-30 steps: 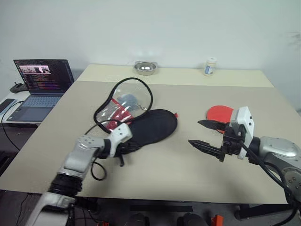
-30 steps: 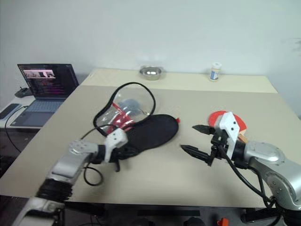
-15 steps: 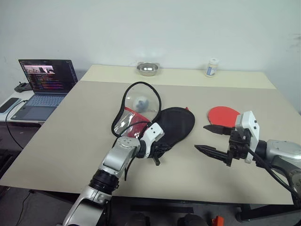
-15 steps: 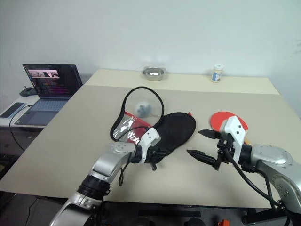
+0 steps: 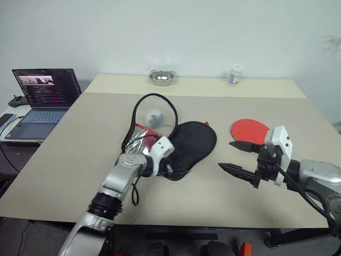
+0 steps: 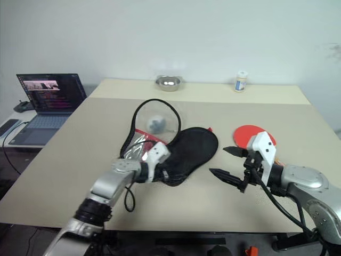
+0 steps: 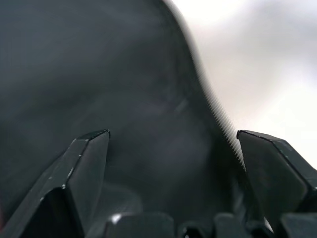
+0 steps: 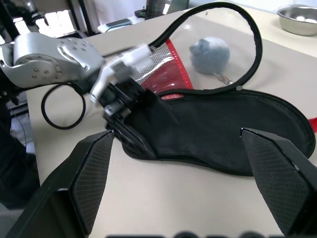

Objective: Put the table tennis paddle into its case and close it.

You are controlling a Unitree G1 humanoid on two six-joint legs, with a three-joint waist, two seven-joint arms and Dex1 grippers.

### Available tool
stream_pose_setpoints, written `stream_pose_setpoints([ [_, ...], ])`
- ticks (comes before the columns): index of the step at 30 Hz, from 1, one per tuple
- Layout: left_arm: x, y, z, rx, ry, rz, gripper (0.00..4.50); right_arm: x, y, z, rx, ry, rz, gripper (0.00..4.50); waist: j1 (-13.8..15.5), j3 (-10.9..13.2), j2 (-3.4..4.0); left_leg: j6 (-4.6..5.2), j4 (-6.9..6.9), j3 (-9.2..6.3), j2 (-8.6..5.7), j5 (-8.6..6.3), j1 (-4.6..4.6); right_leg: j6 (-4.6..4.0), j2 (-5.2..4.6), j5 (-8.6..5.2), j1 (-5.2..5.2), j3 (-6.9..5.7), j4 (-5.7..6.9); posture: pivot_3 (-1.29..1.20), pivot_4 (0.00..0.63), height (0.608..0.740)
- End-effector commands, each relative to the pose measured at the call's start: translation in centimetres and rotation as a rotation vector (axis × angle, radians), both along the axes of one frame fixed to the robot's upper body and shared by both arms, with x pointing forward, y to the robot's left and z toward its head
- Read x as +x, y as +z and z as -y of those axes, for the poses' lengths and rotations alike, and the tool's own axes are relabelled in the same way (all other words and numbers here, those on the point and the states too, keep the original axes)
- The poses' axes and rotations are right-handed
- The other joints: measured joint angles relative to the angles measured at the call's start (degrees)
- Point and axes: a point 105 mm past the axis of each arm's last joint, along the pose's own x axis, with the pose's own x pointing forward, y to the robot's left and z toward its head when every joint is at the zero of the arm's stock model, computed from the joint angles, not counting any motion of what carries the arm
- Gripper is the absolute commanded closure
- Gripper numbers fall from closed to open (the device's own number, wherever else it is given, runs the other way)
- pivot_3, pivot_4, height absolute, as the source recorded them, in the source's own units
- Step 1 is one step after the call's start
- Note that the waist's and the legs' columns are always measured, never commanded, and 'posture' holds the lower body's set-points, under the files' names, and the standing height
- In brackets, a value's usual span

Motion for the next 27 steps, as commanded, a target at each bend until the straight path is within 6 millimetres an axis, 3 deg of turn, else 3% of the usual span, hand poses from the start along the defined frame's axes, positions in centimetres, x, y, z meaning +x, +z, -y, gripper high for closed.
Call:
stream_pose_setpoints([
  [1, -0.8, 2.4, -2.0, -0.020, -0.101, 0.074, 0.24, 0.5, -1.0, -1.6, 0.024, -0.028, -0.049, 0.00, -0.14, 0.01, -0.03, 0.00, -0.03, 0.00, 0.00, 0.00, 0.01, -0.02, 0.00, -0.01, 0.00, 0.00, -0.01, 0.00, 0.150, 0.740],
  [5, -0.3, 4.7, -4.2, -0.017, -0.109, 0.144, 0.24, 2.5, -4.9, -2.5, 0.023, -0.167, -0.260, 0.00, -0.23, 0.07, -0.11, -0.02, -0.08, 0.03, 0.01, 0.01, -0.02, -0.36, -0.04, 0.13, -0.06, -0.01, 0.00, 0.00, 0.150, 0.740],
  [7, -0.5, 5.8, -4.2, -0.044, -0.150, 0.162, 0.24, 3.2, -6.6, -3.4, -0.004, -0.199, -0.316, 0.00, -0.14, 0.09, -0.14, -0.03, -0.06, 0.06, -0.02, 0.01, -0.04, -0.37, -0.08, 0.13, -0.08, 0.00, 0.01, 0.00, 0.150, 0.740],
  [12, -1.5, 8.0, -3.5, -0.120, -0.239, 0.171, 0.24, 4.2, -8.6, -5.4, -0.005, -0.226, -0.387, 0.00, -0.16, 0.09, -0.14, -0.03, -0.08, 0.10, -0.09, 0.01, -0.14, -0.35, -0.13, 0.13, -0.16, 0.01, -0.05, 0.00, 0.150, 0.740],
  [27, -2.3, 9.9, -3.6, -0.129, -0.286, 0.170, 0.24, 6.8, -9.6, -9.8, 0.013, -0.226, -0.407, 0.00, -1.18, 0.09, -0.14, -0.05, -0.10, 0.11, 0.12, 0.03, 0.00, -0.35, 0.23, 0.13, -0.27, 0.12, 0.23, 0.00, 0.150, 0.740],
])
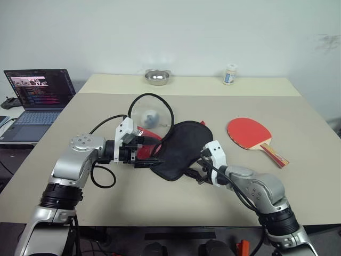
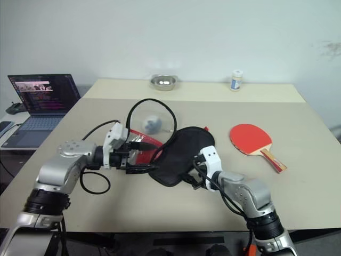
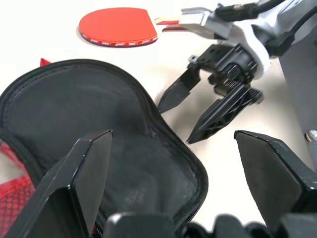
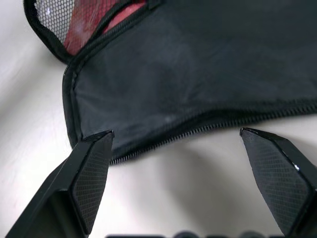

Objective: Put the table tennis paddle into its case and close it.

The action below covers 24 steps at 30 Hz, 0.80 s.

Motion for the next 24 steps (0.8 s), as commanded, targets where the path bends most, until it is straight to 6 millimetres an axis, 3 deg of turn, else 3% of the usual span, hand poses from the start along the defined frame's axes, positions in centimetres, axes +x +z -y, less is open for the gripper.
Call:
stream_pose_setpoints([
  [1, -0.2, 2.3, 0.2, -0.018, -0.024, 0.078, 0.24, 0.5, 0.1, -1.1, 0.000, 0.013, 0.017, 0.00, -0.34, 0.00, 0.00, -0.01, 0.00, 0.00, 0.01, 0.00, 0.00, 0.00, 0.01, 0.00, 0.00, 0.00, 0.01, 0.00, 0.150, 0.740],
  [6, -0.3, 2.2, 0.3, -0.020, -0.017, 0.081, 0.24, 1.1, -0.2, -1.7, -0.012, 0.006, 0.031, 0.00, -1.15, 0.00, 0.00, -0.02, 0.00, 0.01, 0.03, 0.01, 0.03, -0.02, 0.01, 0.01, 0.00, 0.04, 0.03, 0.00, 0.150, 0.740],
  [13, -0.4, 2.0, 0.6, -0.021, -0.016, 0.086, 0.20, 2.1, 0.1, -0.7, -0.002, -0.067, 0.043, 2.32, -1.13, 0.00, 0.00, -0.05, -0.01, 0.02, 0.04, 0.03, 0.04, -0.02, 0.02, 0.01, -0.01, 0.06, 0.05, 0.00, 0.150, 0.740],
  [19, -0.5, 1.7, 1.5, -0.025, -0.044, 0.088, 0.20, 3.5, 0.2, 1.6, 0.032, -0.174, 0.011, 4.47, -0.99, 0.00, 0.00, -0.06, -0.05, 0.05, 0.02, 0.03, -0.01, -0.03, 0.00, 0.01, -0.05, 0.07, 0.00, 0.00, 0.150, 0.740],
  [24, -0.9, 1.3, 2.6, -0.027, -0.091, 0.087, 0.20, 4.3, 1.0, 4.6, 0.033, -0.230, 0.013, 4.47, -0.61, 0.01, 0.00, -0.06, -0.04, 0.09, -0.10, 0.03, -0.02, -0.02, -0.12, 0.02, -0.04, 0.08, 0.00, 0.00, 0.150, 0.740],
])
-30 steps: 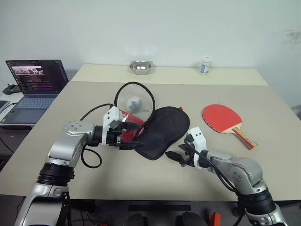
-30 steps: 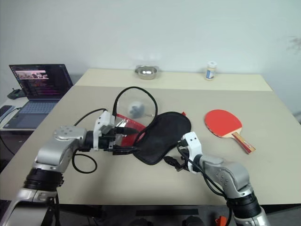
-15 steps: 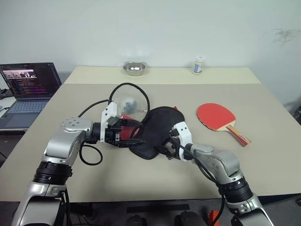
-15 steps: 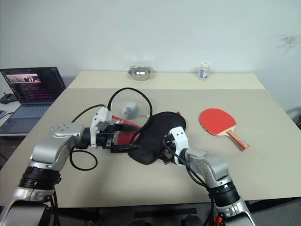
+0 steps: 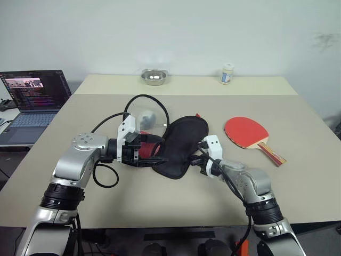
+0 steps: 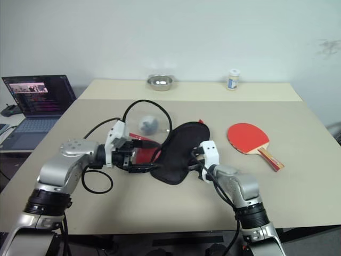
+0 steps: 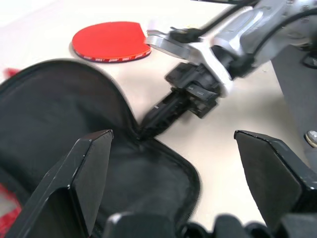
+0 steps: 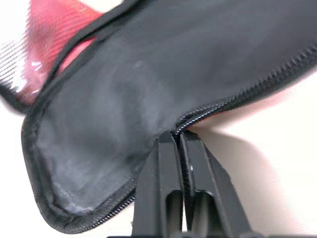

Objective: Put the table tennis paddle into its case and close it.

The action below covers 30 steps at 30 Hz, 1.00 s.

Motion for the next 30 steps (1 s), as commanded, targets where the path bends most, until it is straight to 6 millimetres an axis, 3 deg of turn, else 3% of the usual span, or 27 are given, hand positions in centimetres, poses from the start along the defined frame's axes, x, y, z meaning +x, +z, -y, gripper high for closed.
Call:
stream_pose_setpoints([
  [1, -0.6, 0.6, 1.1, 0.000, -0.059, 0.045, 0.20, 0.7, 1.5, 2.8, -0.006, -0.050, 0.028, 4.47, 0.12, 0.01, -0.01, 0.00, 0.00, 0.00, -0.02, 0.00, -0.02, 0.00, -0.04, 0.00, 0.00, 0.00, -0.02, 0.00, 0.150, 0.740],
  [12, -1.0, -0.4, 2.4, 0.002, -0.127, 0.038, 0.20, -1.6, 2.0, 8.8, -0.121, -0.032, -0.018, 4.47, 0.01, 0.04, -0.02, 0.01, -0.14, 0.05, -0.02, -0.01, -0.08, 0.02, -0.05, -0.01, -0.07, 0.00, -0.10, 0.00, 0.150, 0.740],
  [21, -0.7, -0.8, 2.8, -0.001, -0.137, 0.039, 0.20, -0.9, 2.7, 8.9, -0.114, -0.026, 0.012, 4.47, -0.03, 0.05, -0.05, 0.01, -0.12, 0.06, 0.00, -0.01, -0.07, 0.11, 0.04, -0.05, -0.08, 0.03, -0.10, 0.00, 0.150, 0.740],
  [24, -0.7, -0.9, 2.7, 0.000, -0.139, 0.038, 0.20, -0.5, 2.7, 9.1, -0.124, -0.044, 0.023, 3.82, -0.05, 0.06, -0.05, 0.01, -0.12, 0.07, 0.00, -0.01, -0.08, 0.05, 0.04, -0.02, -0.09, 0.04, -0.11, 0.00, 0.150, 0.740],
  [30, -0.7, -1.2, 2.4, 0.002, -0.135, 0.037, 0.20, -0.4, 4.0, 9.3, -0.126, -0.033, 0.070, 1.73, -0.06, 0.07, -0.05, 0.01, -0.12, 0.07, 0.00, -0.01, -0.08, 0.04, 0.04, -0.01, -0.10, 0.04, -0.10, 0.00, 0.150, 0.740],
])
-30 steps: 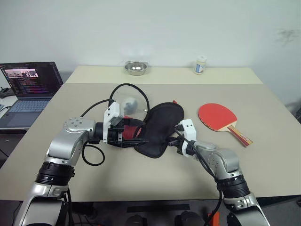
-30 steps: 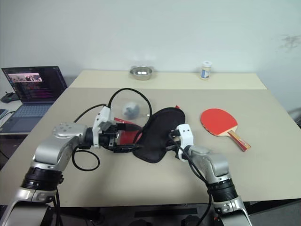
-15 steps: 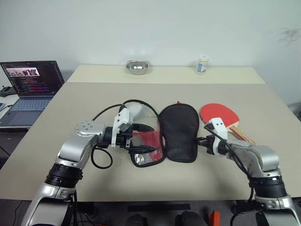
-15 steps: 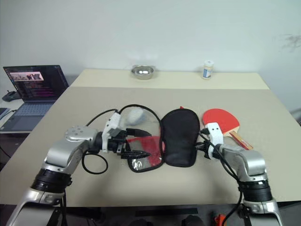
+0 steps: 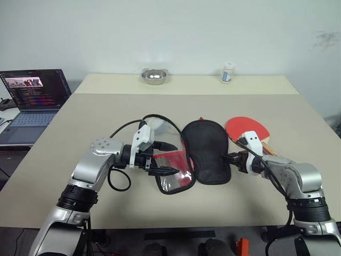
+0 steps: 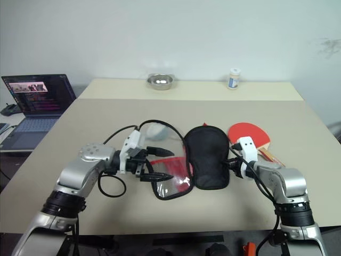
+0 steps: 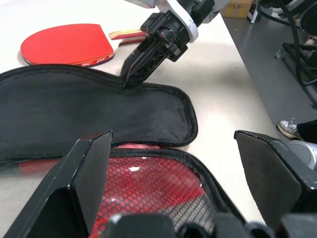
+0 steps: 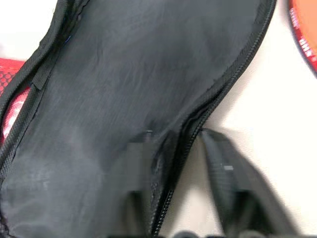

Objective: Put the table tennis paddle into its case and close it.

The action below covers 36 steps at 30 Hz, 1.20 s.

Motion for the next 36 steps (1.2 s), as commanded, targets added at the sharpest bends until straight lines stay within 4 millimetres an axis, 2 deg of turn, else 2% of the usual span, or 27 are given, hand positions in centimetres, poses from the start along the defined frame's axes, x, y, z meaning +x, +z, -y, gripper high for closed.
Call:
stream_pose_setpoints([
  [1, -0.1, 0.6, 0.0, -0.002, -0.008, 0.040, 0.20, 0.4, 3.1, 0.4, -0.006, 0.007, 0.116, 1.40, 0.01, 0.02, 0.01, 0.00, 0.00, 0.00, 0.00, 0.00, 0.00, 0.00, 0.00, 0.00, -0.01, 0.00, 0.00, 0.00, 0.150, 0.740],
  [5, -0.1, 0.4, 0.0, -0.004, -0.002, 0.040, 0.20, -0.4, 5.0, 1.0, -0.021, 0.037, 0.180, 0.02, 0.04, 0.04, -0.01, 0.00, 0.00, 0.00, 0.00, 0.00, -0.02, 0.00, -0.01, 0.00, -0.01, 0.00, -0.01, 0.00, 0.150, 0.740],
  [11, 0.0, -0.3, 0.0, -0.002, 0.005, 0.033, 0.20, -2.5, 8.7, 2.6, 0.009, 0.062, 0.365, 0.02, 0.13, 0.08, -0.05, 0.00, -0.01, -0.02, 0.01, 0.00, -0.04, 0.05, -0.01, -0.03, -0.01, -0.02, -0.05, 0.00, 0.150, 0.740],
  [14, 0.2, -0.9, -0.1, 0.002, 0.012, 0.028, 0.20, -3.3, 9.0, 5.2, -0.043, 0.014, 0.406, 0.02, 0.17, 0.08, -0.06, 0.00, 0.00, -0.02, 0.00, 0.00, -0.03, 0.26, -0.01, -0.15, 0.00, -0.02, -0.02, 0.00, 0.150, 0.740],
  [17, 0.4, -1.2, 0.0, 0.003, 0.010, 0.026, 0.20, -3.3, 8.4, 8.3, -0.007, -0.083, 0.346, 0.02, 0.19, 0.11, -0.10, 0.00, 0.02, 0.01, -0.02, 0.00, -0.02, 0.27, -0.02, -0.14, 0.02, 0.01, -0.04, 0.00, 0.150, 0.740],
  [19, 0.5, -1.2, 0.1, 0.001, 0.003, 0.027, 0.20, -3.0, 7.9, 10.4, -0.042, -0.151, 0.315, 0.02, 0.15, 0.11, -0.11, 0.00, 0.04, 0.07, -0.01, 0.00, 0.01, 0.28, -0.02, -0.14, 0.02, 0.06, -0.03, 0.00, 0.150, 0.740],
  [23, 0.9, -1.2, 0.3, 0.003, -0.006, 0.035, 0.20, -1.9, 7.0, 13.0, -0.158, -0.240, 0.297, 0.02, 0.12, 0.11, -0.11, 0.00, 0.04, 0.08, 0.01, 0.00, 0.04, 0.27, 0.00, -0.14, 0.02, 0.08, -0.01, 0.00, 0.150, 0.740],
  [30, 1.3, -0.9, 0.8, 0.003, -0.021, 0.048, 0.20, 0.0, 4.4, 14.2, -0.200, -0.244, 0.192, 0.02, -0.04, 0.12, -0.10, 0.01, 0.03, 0.14, 0.02, 0.00, 0.05, 0.28, 0.19, -0.14, 0.01, 0.16, -0.01, 0.00, 0.150, 0.740],
  [36, 1.3, -0.5, 0.8, 0.007, -0.021, 0.054, 0.20, 2.0, 2.4, 13.7, -0.217, -0.189, 0.146, 0.02, -0.04, 0.14, -0.11, 0.00, 0.03, 0.16, 0.02, 0.00, 0.04, 0.27, 0.29, -0.13, 0.00, 0.18, -0.01, 0.00, 0.150, 0.740],
])
